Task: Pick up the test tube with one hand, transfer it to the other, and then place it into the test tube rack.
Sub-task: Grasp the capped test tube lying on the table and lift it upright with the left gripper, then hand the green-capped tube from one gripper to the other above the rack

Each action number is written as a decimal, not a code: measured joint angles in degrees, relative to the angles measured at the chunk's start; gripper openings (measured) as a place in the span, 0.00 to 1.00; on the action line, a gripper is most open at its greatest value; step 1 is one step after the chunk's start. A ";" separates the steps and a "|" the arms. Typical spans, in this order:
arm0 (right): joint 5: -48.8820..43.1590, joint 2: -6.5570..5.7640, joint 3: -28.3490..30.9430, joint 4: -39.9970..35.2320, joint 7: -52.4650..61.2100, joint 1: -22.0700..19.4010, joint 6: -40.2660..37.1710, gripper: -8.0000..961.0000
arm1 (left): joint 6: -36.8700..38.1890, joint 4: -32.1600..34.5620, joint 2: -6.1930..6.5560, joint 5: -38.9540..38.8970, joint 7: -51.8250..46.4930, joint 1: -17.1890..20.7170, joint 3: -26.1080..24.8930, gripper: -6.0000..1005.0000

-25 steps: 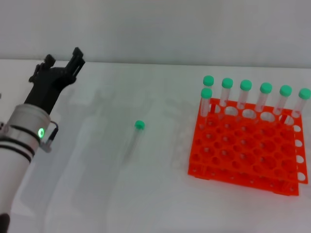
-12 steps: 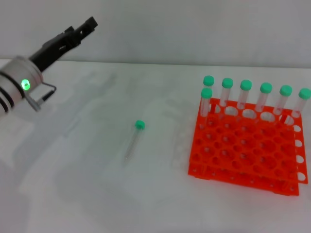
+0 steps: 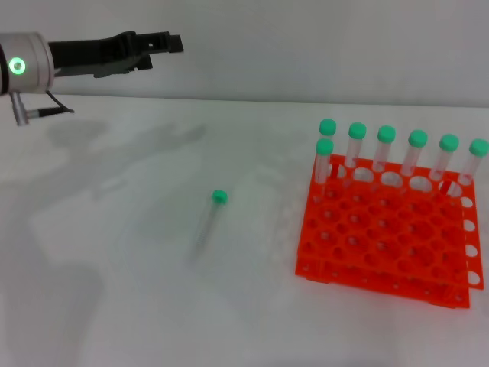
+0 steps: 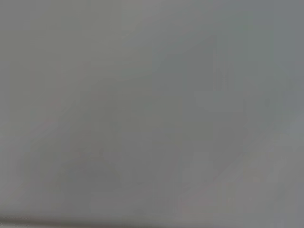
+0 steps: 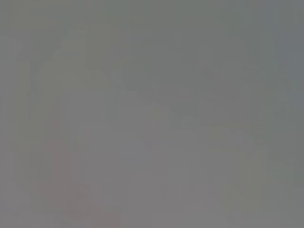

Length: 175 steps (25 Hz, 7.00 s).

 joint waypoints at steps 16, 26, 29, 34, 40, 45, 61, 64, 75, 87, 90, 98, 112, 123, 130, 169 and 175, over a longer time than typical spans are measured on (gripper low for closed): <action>0.00 0.00 0.02 -0.11 -0.01 0.95 0.04 0.89 | 5.36 -3.87 -1.51 46.71 -29.12 -18.67 0.00 0.85; -0.20 0.09 -0.23 -0.10 -0.01 1.74 -0.03 0.89 | 2.17 3.51 -6.13 59.16 -37.42 -20.55 -0.03 0.84; -0.36 0.05 -0.46 -0.05 -0.01 2.02 -0.15 0.88 | 1.08 4.93 -6.78 60.55 -38.81 -20.58 -0.03 0.84; -0.42 -0.07 -0.52 0.10 -0.01 2.23 -0.35 0.88 | -1.65 8.19 -7.57 63.53 -41.75 -20.30 -0.07 0.84; -0.45 -0.09 -0.55 0.22 -0.01 2.08 -0.37 0.88 | -3.18 8.67 -9.54 65.81 -43.02 -20.09 -0.11 0.83; -0.44 -0.09 -0.61 0.24 -0.01 2.02 -0.24 0.88 | -4.39 8.78 -10.50 66.33 -43.11 -20.09 -0.11 0.83; -0.48 -0.01 -0.60 0.33 -0.01 1.72 0.03 0.87 | -7.90 11.57 -11.10 68.89 -43.29 -19.26 -0.11 0.53; -0.50 0.00 -0.60 0.26 -0.01 1.68 0.05 0.87 | -8.32 11.62 -11.11 68.89 -43.24 -18.93 -0.11 0.42; -0.53 0.00 -0.60 0.13 -0.01 1.72 0.07 0.87 | -9.86 12.45 -11.09 69.07 -42.84 -18.53 -0.11 0.38; -0.28 0.00 -0.11 -0.02 -0.01 1.72 0.07 0.86 | -12.36 12.30 -10.73 69.10 -41.30 -19.02 -0.11 0.19; -0.10 0.00 -0.04 -0.02 -0.01 1.76 0.07 0.86 | -13.95 12.04 -10.54 68.46 -41.12 -19.07 -0.11 0.19; 0.04 0.00 0.05 -0.02 -0.01 2.13 -0.08 0.86 | -25.57 11.56 -9.56 53.20 -31.21 -17.86 -0.20 0.19; 0.27 -0.35 1.69 -0.24 4.39 2.99 -3.10 0.85 | -42.88 15.12 -11.40 -4.47 19.45 -7.34 -0.20 0.20; 0.17 -1.64 -12.89 -13.05 29.31 -3.49 -2.20 0.85 | -9.63 34.16 -12.07 -43.32 77.97 10.38 -0.96 0.20; -2.44 -8.30 -24.80 -20.01 44.71 -6.51 12.58 0.85 | -9.32 46.57 -12.44 -38.21 92.43 14.46 -1.22 0.20; -25.84 -6.50 -29.33 -29.63 54.71 5.48 28.45 0.60 | -20.21 54.68 -13.22 -24.90 100.59 10.88 -1.69 0.21; -25.77 -6.58 -29.17 -29.63 54.68 5.10 28.44 0.47 | -20.21 54.72 -13.22 -24.90 100.59 10.85 -1.69 0.21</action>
